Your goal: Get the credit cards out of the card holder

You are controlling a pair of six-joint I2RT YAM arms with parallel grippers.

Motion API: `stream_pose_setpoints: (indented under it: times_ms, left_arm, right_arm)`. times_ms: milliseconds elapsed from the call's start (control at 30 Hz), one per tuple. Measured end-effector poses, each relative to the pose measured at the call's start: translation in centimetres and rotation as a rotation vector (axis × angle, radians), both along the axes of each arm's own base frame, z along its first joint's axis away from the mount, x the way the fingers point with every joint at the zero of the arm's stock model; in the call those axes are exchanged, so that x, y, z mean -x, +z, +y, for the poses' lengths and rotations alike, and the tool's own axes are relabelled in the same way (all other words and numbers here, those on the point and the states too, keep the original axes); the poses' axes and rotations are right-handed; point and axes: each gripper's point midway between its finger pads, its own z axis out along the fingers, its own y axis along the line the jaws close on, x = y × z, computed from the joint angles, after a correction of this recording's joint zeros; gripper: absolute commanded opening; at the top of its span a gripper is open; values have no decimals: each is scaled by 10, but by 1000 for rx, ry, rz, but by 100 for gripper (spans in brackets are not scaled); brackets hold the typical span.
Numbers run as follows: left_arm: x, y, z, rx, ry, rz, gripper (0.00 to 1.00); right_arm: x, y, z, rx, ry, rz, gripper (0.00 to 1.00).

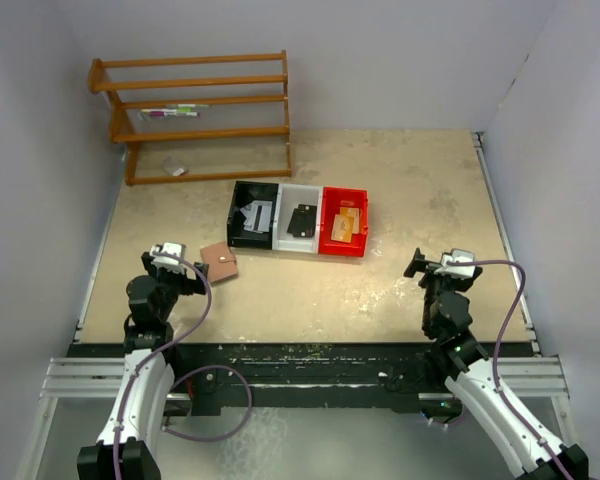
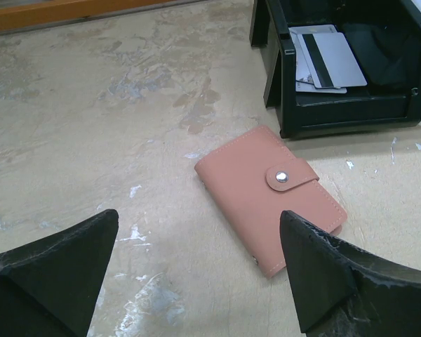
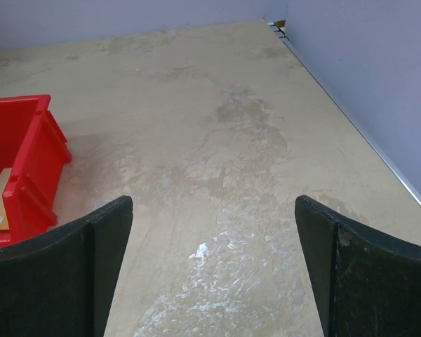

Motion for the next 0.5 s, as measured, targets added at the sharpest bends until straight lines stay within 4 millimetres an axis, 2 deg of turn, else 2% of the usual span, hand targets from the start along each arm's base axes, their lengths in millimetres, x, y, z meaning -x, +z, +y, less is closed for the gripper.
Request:
stream_pose_setpoints:
  times_ms: [500]
  left_arm:
    - [0,0,0,0,2,-1,99]
  right_arm:
    - [0,-1,-1,2,-6,6,100]
